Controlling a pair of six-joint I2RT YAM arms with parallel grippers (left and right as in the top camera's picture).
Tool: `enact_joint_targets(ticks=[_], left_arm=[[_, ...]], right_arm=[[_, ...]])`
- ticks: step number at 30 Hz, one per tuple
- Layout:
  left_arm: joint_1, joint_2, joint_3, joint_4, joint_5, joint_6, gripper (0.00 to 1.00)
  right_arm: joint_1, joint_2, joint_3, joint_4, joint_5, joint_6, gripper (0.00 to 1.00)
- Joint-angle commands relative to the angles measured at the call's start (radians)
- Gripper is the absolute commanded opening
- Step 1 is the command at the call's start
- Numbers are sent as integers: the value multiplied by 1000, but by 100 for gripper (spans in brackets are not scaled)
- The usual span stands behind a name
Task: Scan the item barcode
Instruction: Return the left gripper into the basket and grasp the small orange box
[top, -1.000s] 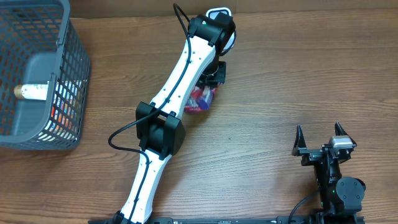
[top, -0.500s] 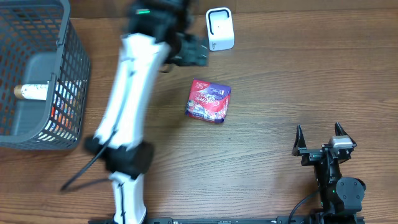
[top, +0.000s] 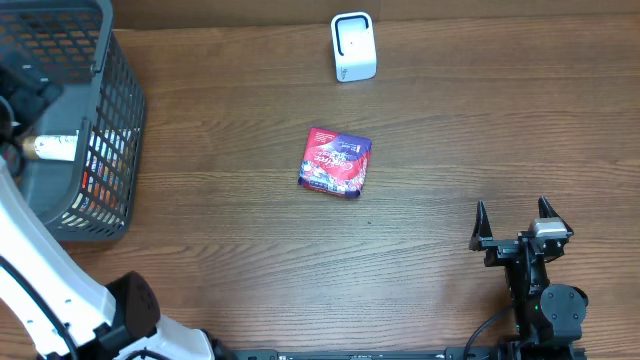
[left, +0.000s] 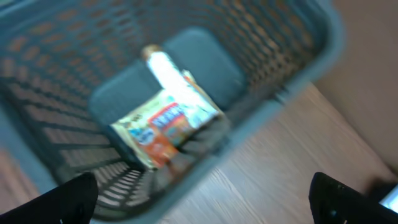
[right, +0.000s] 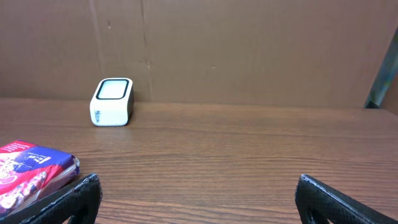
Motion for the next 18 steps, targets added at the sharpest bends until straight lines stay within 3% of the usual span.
enact_joint_targets(ticks=[1,10,18], left_arm=[[45,46,4,34,-63,-55,100],[134,177,4,82,-67,-49,100],[139,339,4,63,-58,93,100]], right_arm=[[-5,-8,-11,6,10,-4,100],[-5,-8,-11,6,10,-4,100],[-5,-8,-11,6,10,-4,100]])
